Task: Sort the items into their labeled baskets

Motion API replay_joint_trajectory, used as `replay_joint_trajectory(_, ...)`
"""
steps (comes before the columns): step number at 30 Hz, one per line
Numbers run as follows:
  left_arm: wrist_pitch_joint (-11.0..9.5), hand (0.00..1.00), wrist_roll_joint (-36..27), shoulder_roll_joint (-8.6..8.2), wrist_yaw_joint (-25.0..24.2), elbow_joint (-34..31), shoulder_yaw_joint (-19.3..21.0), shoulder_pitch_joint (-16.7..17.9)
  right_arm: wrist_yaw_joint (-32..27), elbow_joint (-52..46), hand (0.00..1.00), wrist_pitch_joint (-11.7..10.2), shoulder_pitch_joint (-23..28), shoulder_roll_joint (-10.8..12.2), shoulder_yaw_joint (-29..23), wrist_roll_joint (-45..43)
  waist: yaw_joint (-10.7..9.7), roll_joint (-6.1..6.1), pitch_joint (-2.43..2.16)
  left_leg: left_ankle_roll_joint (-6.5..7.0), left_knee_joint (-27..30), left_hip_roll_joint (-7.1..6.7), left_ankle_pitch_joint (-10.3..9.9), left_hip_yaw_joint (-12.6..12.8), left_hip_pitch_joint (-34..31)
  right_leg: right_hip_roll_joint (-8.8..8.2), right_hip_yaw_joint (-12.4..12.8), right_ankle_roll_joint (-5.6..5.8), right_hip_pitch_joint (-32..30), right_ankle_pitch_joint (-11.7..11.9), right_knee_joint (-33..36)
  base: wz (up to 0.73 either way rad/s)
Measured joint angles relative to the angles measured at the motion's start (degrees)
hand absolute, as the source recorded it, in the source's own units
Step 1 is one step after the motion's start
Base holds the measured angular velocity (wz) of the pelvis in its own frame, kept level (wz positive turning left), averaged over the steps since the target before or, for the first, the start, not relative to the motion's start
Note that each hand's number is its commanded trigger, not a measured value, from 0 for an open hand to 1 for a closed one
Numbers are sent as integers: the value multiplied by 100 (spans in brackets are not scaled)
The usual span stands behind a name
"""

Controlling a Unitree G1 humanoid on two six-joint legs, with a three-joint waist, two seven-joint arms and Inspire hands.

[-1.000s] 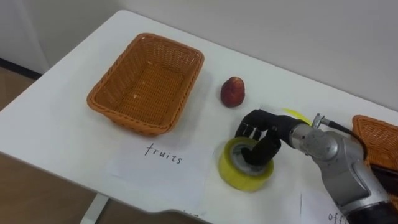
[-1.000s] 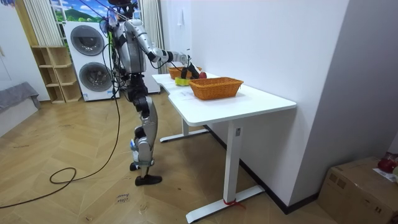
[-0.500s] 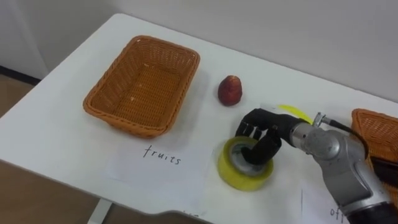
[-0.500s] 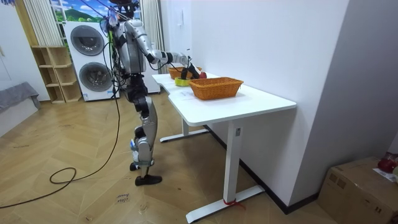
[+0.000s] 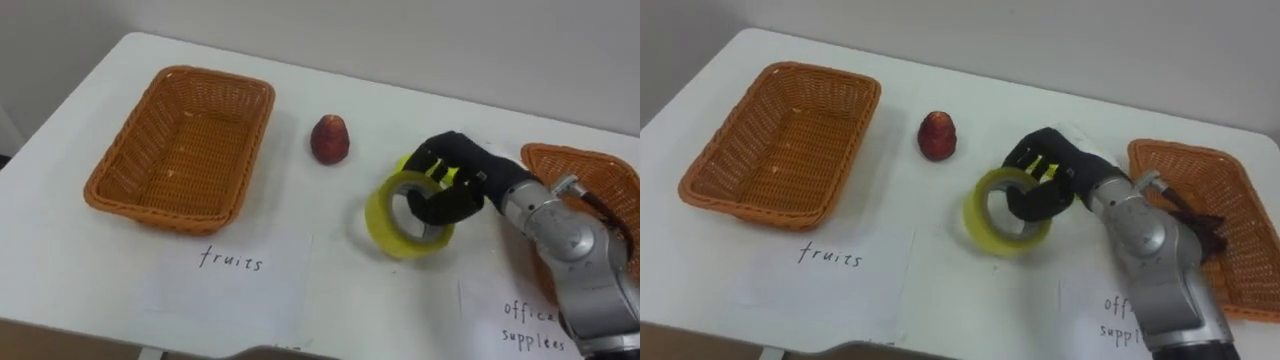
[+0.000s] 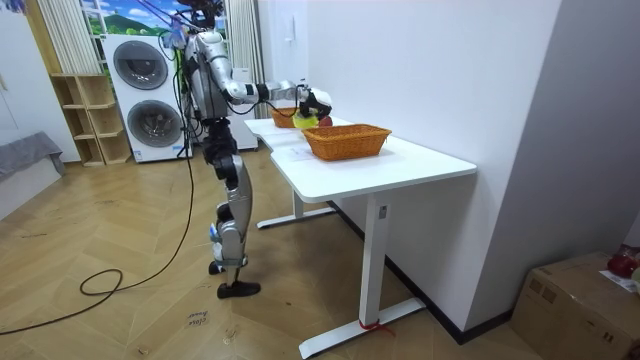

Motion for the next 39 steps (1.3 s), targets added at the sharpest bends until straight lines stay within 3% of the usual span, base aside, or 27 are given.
replay_joint_trajectory(10, -23, 0, -78, -159, 28, 36, 56, 58, -727, 0, 100, -50, 6, 2, -487, 201, -81, 173, 25, 1, -92, 25, -1, 72, 170, 14, 35, 0, 74, 2, 102, -2)
replay_joint_trajectory(16, -27, 0, -78, -159, 49, 35, 245, 247, -1150, -1, 100, -61, 6, -1, -694, 639, -181, 27, -69, 4, -48, 20, 3, 92, 186, 10, 29, 0, 95, 2, 98, 0)
replay_joint_trajectory(23, -25, 0, -76, -141, 44, 33, 291, 251, -1364, 0, 100, -79, 5, -25, -891, 1143, -257, 17, -57, 11, -121, 23, 4, 146, 230, 1, 40, 2, 91, 3, 99, -4)
replay_joint_trajectory(34, -34, 0, -83, -147, -88, 73, 436, 270, -1486, 39, 100, -113, 8, -222, -1339, 1288, -605, 22, -21, 11, -137, 45, 5, 263, 245, 38, 168, 2, 61, 2, 95, -4)
replay_joint_trajectory(39, -52, 0, -243, -117, -88, 173, 465, 275, -1579, 394, 100, -186, 8, -249, -1450, 1277, -683, -27, -41, 10, -142, 49, 4, 298, 268, 33, 182, 2, 70, 2, 94, -3)
